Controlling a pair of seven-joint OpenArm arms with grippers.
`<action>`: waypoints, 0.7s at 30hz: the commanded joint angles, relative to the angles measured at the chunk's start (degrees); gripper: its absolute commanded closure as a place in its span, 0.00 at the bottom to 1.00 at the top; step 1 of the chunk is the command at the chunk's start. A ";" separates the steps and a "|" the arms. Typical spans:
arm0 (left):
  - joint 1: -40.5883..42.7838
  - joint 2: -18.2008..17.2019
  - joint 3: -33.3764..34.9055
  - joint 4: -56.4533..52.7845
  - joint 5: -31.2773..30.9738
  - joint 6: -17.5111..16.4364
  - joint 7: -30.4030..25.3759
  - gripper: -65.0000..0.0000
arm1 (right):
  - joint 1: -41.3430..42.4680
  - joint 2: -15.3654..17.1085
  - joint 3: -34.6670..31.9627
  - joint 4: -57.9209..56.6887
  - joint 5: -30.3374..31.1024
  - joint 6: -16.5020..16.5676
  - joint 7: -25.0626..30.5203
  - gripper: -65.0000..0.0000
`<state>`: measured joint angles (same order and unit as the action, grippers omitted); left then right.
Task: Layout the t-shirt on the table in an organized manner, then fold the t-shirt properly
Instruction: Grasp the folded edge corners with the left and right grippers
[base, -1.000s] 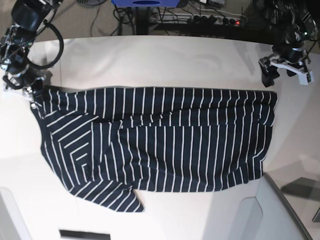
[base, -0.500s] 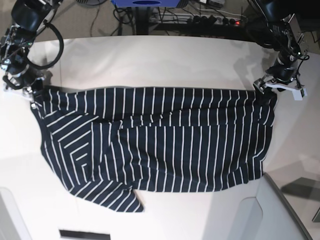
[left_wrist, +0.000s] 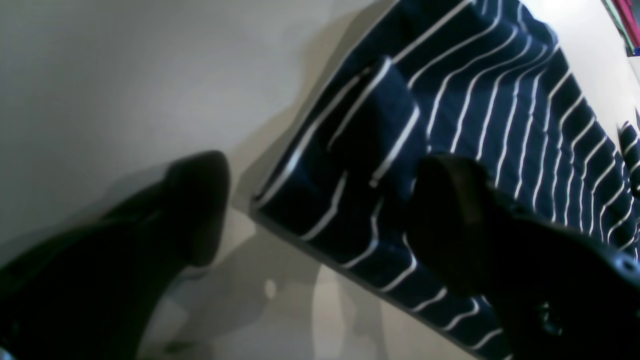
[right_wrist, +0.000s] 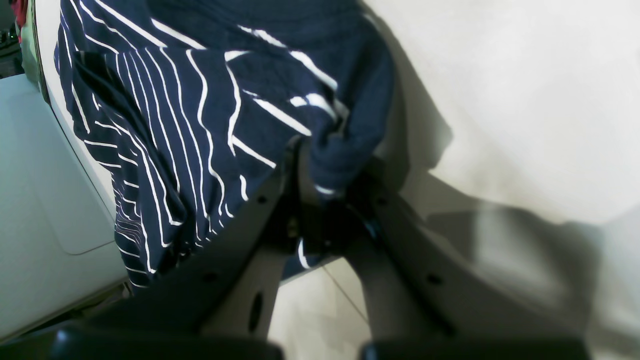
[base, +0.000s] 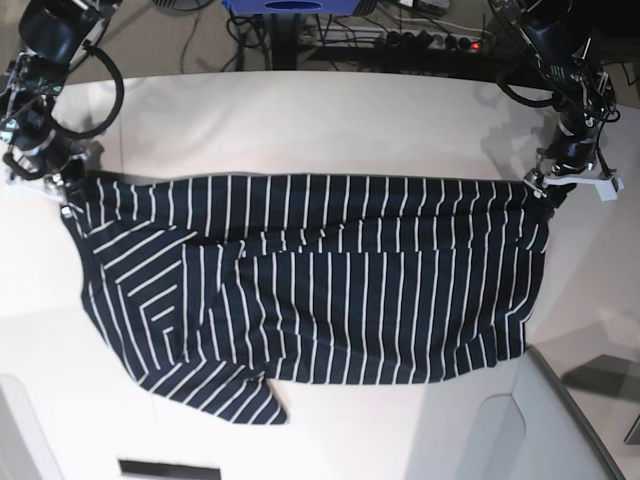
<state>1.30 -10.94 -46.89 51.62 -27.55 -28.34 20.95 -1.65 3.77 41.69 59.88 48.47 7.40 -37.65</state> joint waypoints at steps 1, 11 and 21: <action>1.03 0.52 0.17 -0.58 1.84 1.92 5.12 0.22 | -0.15 0.49 0.20 0.12 -1.74 -1.20 -0.46 1.00; 2.00 1.40 -0.36 -0.67 1.84 1.92 10.48 0.23 | -0.15 0.49 0.29 0.12 -1.74 -1.20 -0.46 1.00; -0.47 0.52 -0.45 -8.85 1.84 2.01 10.21 0.23 | -0.15 0.49 0.29 0.12 -1.74 -1.20 -0.46 1.00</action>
<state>-0.84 -11.73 -47.92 44.86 -32.05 -31.53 21.17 -1.65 3.75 41.78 59.88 48.47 7.40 -37.67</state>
